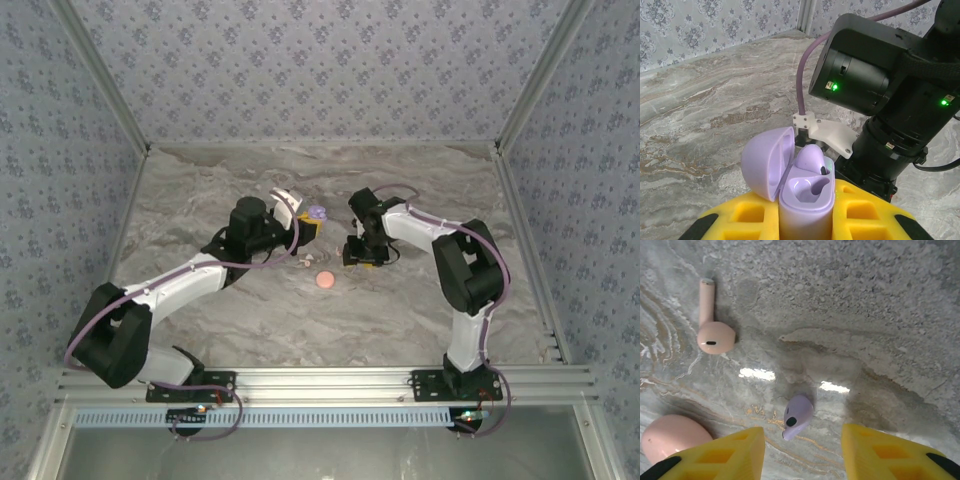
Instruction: Insert wireless bluetooth earbuds into charging case
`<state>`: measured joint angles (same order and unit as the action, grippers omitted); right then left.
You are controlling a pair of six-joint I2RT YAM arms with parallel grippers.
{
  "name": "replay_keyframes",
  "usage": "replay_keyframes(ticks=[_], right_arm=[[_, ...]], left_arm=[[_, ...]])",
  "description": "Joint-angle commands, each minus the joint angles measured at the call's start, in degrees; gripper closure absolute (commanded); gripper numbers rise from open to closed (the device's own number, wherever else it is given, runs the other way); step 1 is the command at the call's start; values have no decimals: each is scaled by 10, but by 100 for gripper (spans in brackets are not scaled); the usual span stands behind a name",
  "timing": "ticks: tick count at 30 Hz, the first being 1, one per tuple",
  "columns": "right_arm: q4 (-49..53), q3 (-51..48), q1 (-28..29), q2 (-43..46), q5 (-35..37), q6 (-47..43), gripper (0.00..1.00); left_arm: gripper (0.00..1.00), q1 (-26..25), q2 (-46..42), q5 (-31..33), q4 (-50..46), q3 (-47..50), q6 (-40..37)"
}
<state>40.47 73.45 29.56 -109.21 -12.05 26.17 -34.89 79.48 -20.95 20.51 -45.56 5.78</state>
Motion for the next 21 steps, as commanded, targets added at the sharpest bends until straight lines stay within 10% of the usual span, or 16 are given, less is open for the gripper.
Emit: replay_keyframes(ticks=[1,21], right_arm=[[7,20,8,-20,13,12,55],[29,82,48,-71,30,-37,64]], left_arm=[[86,-1,-15,2,7,-1,-7],[86,0,-23,4,9,10,-6]])
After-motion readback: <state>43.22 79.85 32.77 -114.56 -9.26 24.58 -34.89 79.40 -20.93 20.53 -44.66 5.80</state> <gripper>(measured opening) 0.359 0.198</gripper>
